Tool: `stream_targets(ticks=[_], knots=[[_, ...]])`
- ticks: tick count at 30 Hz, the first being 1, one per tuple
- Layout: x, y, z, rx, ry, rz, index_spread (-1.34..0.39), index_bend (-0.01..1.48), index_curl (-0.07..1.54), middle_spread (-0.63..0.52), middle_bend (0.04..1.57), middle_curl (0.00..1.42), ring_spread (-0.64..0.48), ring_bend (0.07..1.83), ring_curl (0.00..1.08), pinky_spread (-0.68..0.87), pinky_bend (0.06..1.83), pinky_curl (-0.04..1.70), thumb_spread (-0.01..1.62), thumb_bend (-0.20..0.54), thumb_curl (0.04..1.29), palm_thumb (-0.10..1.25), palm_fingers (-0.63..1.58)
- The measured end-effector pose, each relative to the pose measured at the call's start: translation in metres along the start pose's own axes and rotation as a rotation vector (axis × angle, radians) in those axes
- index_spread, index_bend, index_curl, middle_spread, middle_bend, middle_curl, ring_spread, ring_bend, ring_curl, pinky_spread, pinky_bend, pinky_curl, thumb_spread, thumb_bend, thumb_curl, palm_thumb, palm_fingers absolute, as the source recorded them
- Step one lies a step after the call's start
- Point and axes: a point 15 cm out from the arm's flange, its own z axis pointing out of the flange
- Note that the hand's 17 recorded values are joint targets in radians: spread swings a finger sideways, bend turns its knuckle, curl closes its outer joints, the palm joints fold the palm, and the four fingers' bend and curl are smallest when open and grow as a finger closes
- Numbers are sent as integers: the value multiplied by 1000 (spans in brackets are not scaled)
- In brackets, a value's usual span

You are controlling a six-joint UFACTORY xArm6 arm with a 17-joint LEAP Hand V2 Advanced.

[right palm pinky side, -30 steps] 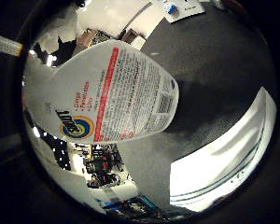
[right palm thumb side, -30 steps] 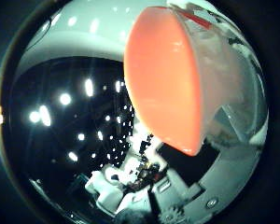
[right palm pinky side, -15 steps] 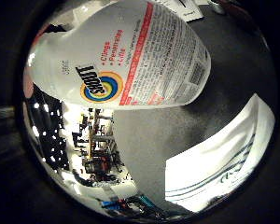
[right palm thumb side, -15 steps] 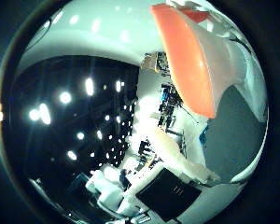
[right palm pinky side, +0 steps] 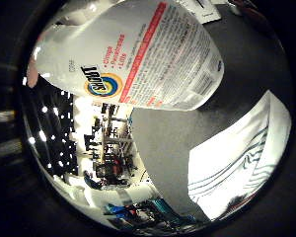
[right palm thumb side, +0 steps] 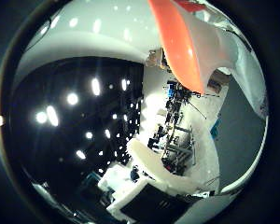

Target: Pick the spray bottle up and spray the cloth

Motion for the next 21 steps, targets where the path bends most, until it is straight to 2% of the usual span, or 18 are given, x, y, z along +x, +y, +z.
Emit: stream_targets(ticks=[2, 5, 21], knots=[[5, 1, -2, 1, -1, 10, -344, 156, 329, -89, 184, 311, 95, 896, 201, 554, 1097, 298, 1051, -26, 454, 439, 389], [6, 3, -2, -5, -9, 15, -337, 165, 319, -89, 198, 319, 61, 957, 209, 538, 1126, 290, 1054, -27, 449, 432, 372], [11, 7, 4, -16, -11, 14, -342, 178, 327, -99, 215, 357, 57, 995, 157, 523, 1173, 190, 1046, -27, 436, 405, 334]])
